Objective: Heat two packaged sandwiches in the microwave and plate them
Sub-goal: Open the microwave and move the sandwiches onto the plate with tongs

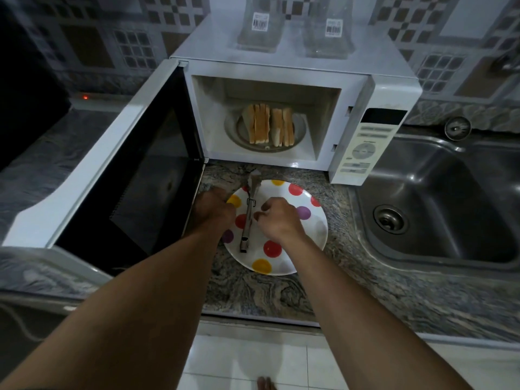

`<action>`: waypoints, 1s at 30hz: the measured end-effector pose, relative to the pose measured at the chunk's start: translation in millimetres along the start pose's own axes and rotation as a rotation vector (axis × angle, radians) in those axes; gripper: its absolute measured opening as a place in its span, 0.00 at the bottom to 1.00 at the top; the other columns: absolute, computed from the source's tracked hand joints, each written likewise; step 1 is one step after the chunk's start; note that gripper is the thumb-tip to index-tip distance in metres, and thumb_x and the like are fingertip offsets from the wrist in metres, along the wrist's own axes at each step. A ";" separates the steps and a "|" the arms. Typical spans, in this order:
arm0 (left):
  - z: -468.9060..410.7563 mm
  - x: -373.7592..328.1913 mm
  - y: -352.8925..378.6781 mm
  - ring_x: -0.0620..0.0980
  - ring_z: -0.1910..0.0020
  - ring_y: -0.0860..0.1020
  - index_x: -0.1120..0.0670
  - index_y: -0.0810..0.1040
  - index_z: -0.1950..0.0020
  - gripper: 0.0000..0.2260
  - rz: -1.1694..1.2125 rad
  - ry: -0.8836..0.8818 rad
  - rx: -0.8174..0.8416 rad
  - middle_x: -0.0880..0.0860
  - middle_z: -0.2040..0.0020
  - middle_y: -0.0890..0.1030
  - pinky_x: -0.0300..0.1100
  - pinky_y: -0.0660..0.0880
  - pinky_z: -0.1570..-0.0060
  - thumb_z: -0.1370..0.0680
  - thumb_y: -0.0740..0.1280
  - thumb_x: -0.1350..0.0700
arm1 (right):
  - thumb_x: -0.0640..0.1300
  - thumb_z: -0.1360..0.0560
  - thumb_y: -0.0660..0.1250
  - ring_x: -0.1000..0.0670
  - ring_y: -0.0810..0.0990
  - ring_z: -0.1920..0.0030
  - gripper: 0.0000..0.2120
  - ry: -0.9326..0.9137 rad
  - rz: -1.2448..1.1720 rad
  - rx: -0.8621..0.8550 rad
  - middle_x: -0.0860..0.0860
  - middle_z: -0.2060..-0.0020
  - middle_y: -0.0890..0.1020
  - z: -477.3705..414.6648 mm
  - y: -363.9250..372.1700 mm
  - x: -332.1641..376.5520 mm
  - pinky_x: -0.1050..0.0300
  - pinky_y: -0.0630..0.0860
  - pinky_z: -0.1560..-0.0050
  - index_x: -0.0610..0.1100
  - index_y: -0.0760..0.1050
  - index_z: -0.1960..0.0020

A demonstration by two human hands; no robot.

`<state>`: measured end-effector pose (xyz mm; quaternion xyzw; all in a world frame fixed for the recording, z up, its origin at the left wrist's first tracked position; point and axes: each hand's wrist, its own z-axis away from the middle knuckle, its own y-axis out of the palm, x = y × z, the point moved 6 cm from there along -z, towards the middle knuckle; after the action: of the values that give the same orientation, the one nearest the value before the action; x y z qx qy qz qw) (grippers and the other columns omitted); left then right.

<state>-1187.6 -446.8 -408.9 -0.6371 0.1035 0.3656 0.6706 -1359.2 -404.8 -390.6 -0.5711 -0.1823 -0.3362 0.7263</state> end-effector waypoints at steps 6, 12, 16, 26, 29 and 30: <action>0.6 -17.0 4.2 0.57 0.53 0.83 0.53 0.86 0.53 0.18 0.148 -0.044 0.083 0.54 0.54 0.85 0.48 0.81 0.52 0.34 0.68 0.43 | 0.53 0.26 0.71 0.43 0.82 0.60 0.14 0.039 -0.026 0.114 0.45 0.62 0.82 -3.6 26.1 5.3 0.51 0.78 0.63 0.41 0.80 0.57; -2.9 -18.5 19.8 0.56 0.62 0.84 0.55 0.85 0.64 0.24 0.190 -0.059 0.167 0.57 0.64 0.85 0.50 0.82 0.55 0.44 0.75 0.35 | 0.51 0.25 0.69 0.40 0.82 0.58 0.12 0.017 -0.008 0.090 0.42 0.60 0.83 -4.7 30.6 8.2 0.47 0.79 0.58 0.42 0.78 0.56; 2.6 -28.5 17.0 0.53 0.64 0.84 0.55 0.86 0.61 0.19 0.152 -0.048 0.205 0.55 0.64 0.85 0.47 0.82 0.55 0.39 0.79 0.40 | 0.48 0.23 0.66 0.39 0.82 0.55 0.10 0.031 -0.026 0.059 0.42 0.56 0.83 -1.0 26.8 4.8 0.43 0.81 0.52 0.41 0.78 0.52; 35.3 -77.3 -12.6 0.53 0.64 0.81 0.63 0.83 0.62 0.06 0.346 0.083 0.251 0.60 0.63 0.84 0.50 0.80 0.61 0.31 0.75 0.60 | 0.42 0.20 0.58 0.43 0.79 0.51 0.06 0.042 -0.047 -0.103 0.46 0.51 0.80 39.0 -17.0 3.5 0.51 0.76 0.49 0.45 0.74 0.51; 53.6 -92.6 -34.4 0.51 0.64 0.84 0.54 0.84 0.63 0.05 0.432 0.069 0.255 0.54 0.63 0.85 0.45 0.82 0.64 0.31 0.75 0.53 | 0.42 0.22 0.63 0.47 0.79 0.55 0.06 0.009 -0.024 -0.204 0.49 0.56 0.80 57.1 -37.1 11.9 0.55 0.71 0.59 0.50 0.70 0.56; 59.4 -99.4 -40.6 0.50 0.64 0.84 0.53 0.84 0.61 0.05 0.443 0.081 0.273 0.52 0.63 0.85 0.45 0.82 0.61 0.30 0.73 0.51 | 0.42 0.22 0.64 0.47 0.79 0.55 0.07 0.003 -0.040 -0.240 0.50 0.57 0.79 64.9 -46.3 16.3 0.55 0.70 0.59 0.50 0.69 0.57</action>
<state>-1252.5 -423.9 -307.3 -0.5167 0.3156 0.4605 0.6492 -1372.2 -353.1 -329.1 -0.6497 -0.1509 -0.3711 0.6461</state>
